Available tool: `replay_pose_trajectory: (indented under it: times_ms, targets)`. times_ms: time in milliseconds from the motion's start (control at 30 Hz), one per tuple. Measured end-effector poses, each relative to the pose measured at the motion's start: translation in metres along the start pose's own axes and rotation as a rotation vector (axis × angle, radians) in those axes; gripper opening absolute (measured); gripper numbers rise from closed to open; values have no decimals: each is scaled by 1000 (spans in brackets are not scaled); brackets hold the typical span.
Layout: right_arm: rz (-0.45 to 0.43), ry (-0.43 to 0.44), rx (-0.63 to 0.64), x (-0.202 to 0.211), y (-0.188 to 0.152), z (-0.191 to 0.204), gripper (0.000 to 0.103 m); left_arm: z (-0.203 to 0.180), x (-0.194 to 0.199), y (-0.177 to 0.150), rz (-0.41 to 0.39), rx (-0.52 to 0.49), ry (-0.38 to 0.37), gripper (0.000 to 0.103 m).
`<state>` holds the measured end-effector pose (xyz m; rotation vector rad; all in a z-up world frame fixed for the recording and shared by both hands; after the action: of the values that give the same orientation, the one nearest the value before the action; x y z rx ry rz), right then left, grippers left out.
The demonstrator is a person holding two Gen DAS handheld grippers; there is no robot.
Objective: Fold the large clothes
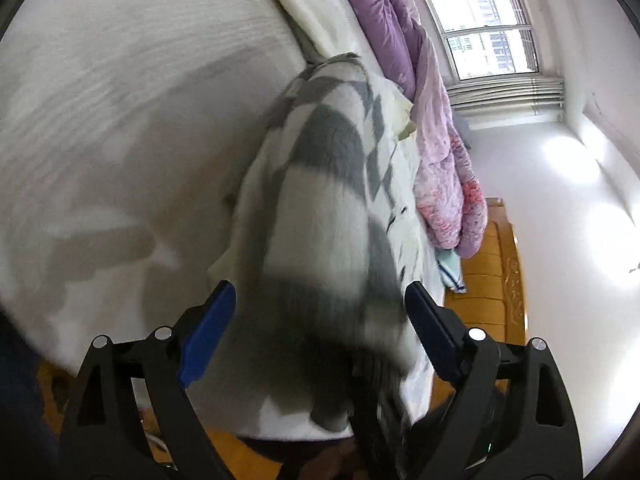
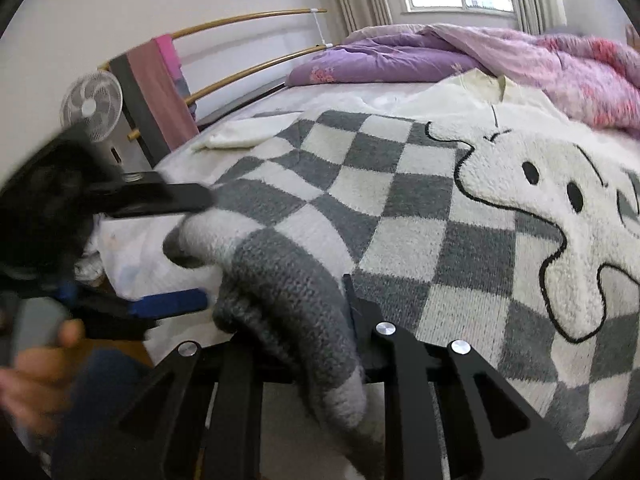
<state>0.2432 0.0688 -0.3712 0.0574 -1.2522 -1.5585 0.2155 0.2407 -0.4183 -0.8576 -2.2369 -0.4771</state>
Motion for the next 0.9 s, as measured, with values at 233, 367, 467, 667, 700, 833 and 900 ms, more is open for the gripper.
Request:
replay_pose_trajectory:
  times_ms: [233, 367, 467, 667, 700, 833, 900]
  targets:
    - [-105, 102, -177, 49, 16, -13, 15, -81, -29, 15, -55, -158, 62, 65]
    - [-227, 125, -254, 101, 32, -33, 15, -154, -18, -10, -135, -346, 43, 62]
    - [-332, 121, -334, 145, 39, -60, 15, -216, -20, -38, -159, -482, 32, 62]
    - [-510, 85, -492, 225, 31, -120, 14, -319, -57, -104, -111, -665, -23, 62]
    - [-537, 84, -521, 236, 27, -131, 14, -329, -63, -113, -101, -685, -27, 62]
    - [-632, 46, -645, 273, 1, -173, 14, -375, -106, -164, -32, -803, -18, 62]
    - [-645, 41, -708, 280, -13, -191, 14, -387, -124, -181, 18, -831, -20, 61]
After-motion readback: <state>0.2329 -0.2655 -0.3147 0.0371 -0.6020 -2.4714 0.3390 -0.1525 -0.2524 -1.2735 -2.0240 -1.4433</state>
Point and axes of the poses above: each gripper's, at about its wrist camera, not at the fingertips, and x roughly against the way its jaws point, z to its left, y to its top, the point moved 5 cm from there along -x, roughly the way its jaws point, and after that the axes turned 13 degrees about y, right-handed, at the moved point
